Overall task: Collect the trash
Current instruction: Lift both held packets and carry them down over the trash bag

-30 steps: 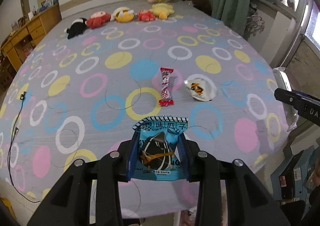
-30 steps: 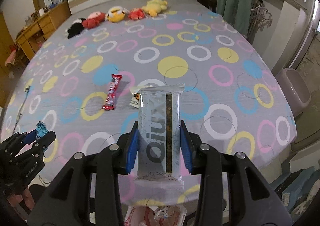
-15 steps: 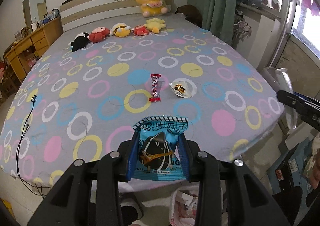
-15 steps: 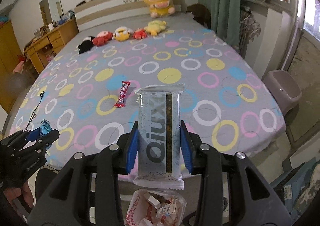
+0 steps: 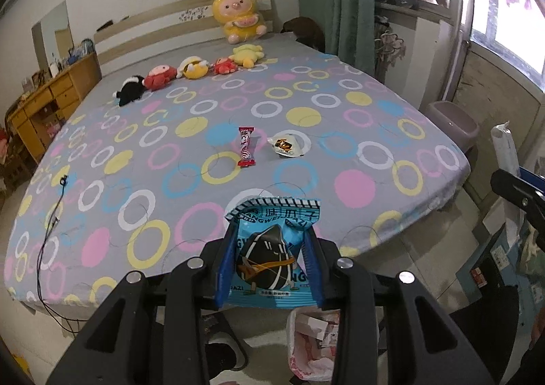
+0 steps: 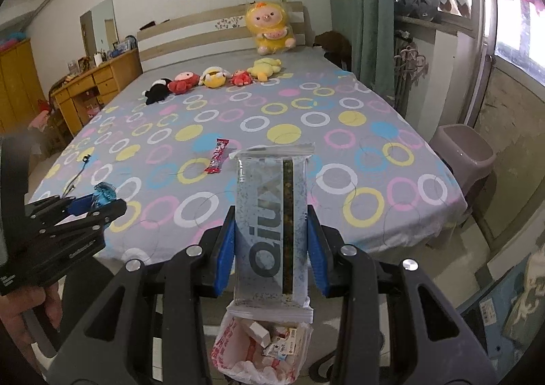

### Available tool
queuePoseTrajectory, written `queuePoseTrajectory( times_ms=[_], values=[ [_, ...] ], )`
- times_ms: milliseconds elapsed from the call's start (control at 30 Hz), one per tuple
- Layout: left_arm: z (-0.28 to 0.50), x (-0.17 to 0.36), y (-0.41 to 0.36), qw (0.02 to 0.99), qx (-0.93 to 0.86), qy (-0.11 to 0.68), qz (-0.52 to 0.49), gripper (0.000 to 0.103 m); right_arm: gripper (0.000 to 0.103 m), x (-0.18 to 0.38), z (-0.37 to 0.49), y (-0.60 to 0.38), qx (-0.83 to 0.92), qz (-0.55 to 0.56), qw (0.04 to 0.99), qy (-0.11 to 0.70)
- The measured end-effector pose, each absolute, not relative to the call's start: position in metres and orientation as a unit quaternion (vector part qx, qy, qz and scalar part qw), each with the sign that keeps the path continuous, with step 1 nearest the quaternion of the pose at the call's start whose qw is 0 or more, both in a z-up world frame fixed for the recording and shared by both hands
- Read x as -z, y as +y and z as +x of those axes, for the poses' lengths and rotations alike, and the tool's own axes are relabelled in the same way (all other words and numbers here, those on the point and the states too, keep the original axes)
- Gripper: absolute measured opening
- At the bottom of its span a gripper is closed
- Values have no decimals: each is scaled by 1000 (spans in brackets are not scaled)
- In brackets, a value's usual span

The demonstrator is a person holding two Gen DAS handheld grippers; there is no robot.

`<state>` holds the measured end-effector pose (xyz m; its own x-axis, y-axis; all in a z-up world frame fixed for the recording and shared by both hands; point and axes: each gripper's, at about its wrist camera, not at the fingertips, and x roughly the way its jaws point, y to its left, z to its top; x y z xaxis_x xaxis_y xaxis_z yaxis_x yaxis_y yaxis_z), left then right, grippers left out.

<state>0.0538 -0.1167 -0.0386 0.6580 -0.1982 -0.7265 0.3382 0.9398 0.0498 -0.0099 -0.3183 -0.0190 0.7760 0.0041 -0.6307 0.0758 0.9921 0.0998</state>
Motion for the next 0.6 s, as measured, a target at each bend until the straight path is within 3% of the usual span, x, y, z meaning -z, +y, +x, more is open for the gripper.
queuePoseTrajectory(
  times_ms=[600],
  values=[
    [-1, 57, -129, 894, 180, 391, 121, 35, 37, 70, -68, -307, 21, 85, 929, 360]
  ],
)
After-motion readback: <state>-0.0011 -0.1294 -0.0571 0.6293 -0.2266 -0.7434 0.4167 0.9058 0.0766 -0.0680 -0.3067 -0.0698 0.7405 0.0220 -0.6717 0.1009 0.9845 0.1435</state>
